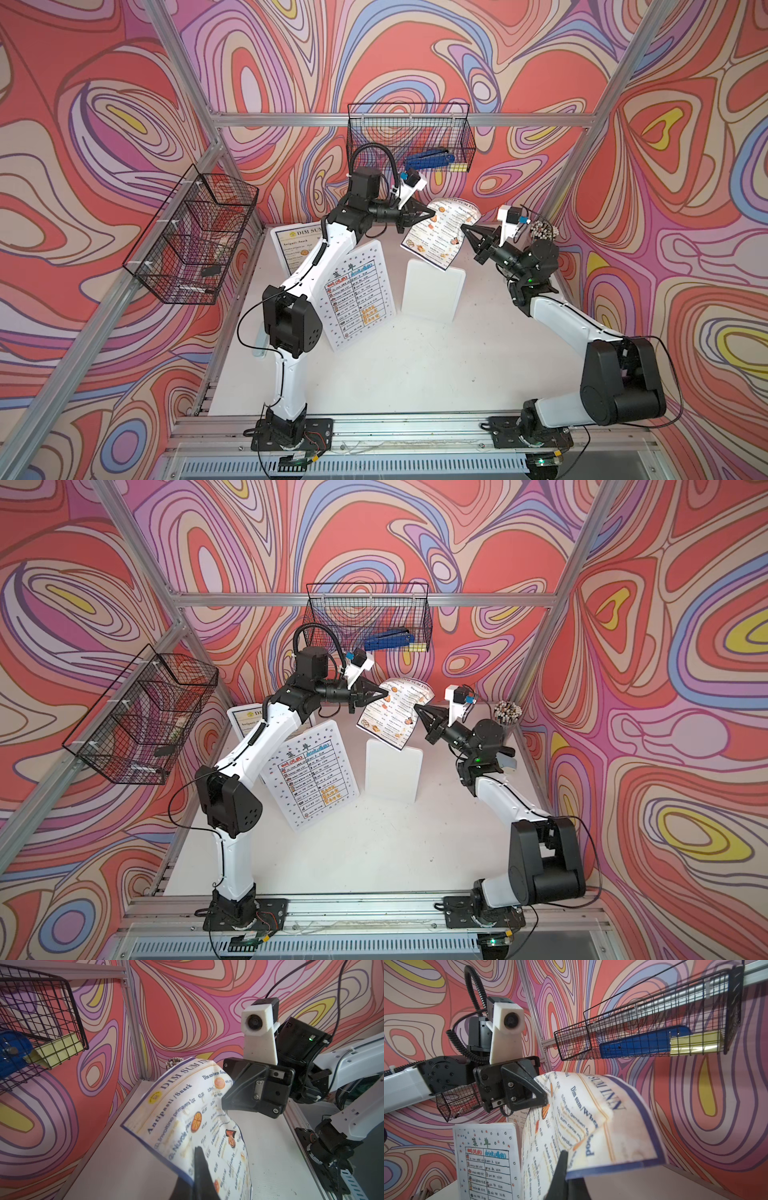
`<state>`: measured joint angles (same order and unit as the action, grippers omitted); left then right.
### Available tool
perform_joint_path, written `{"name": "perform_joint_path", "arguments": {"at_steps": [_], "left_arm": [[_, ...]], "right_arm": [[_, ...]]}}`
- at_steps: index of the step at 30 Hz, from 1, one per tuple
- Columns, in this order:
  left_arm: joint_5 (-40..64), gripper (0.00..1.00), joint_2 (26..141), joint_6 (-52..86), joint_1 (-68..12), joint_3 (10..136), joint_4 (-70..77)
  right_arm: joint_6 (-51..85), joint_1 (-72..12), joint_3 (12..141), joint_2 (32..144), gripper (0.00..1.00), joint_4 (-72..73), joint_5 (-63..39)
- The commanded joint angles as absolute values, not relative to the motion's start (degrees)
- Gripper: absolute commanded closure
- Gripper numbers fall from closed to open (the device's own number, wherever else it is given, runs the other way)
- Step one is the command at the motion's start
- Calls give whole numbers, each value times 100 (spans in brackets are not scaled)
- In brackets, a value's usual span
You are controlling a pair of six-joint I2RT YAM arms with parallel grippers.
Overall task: Insert the menus into the narrow rack
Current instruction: Pick up the menu from the center of the board, then insert the menu into the narrow rack.
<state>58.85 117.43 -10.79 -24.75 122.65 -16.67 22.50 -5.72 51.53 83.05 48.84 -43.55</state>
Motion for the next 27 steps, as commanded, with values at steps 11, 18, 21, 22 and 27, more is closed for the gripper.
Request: {"name": "perform_joint_path", "arguments": {"at_steps": [11, 18, 21, 22, 27], "left_arm": [[6680, 92, 12375, -766, -2225, 13439, -2153], [6901, 100, 12394, -404, -2110, 13077, -1673], [6928, 100, 12340, -201, -2116, 12887, -1280], [6929, 100, 12341, -166, -2111, 12893, -1259], [7020, 100, 12296, -36, -2114, 12835, -1198]], "right_arm": [[1795, -558, 5660, 8547, 100, 4716, -4411], [1748, -561, 5424, 8568, 100, 5023, -4520], [1848, -558, 5418, 8657, 100, 5110, -4577], [1875, -555, 5406, 8669, 100, 5128, -4596], [1929, -559, 5155, 8590, 100, 5209, -4514]]}}
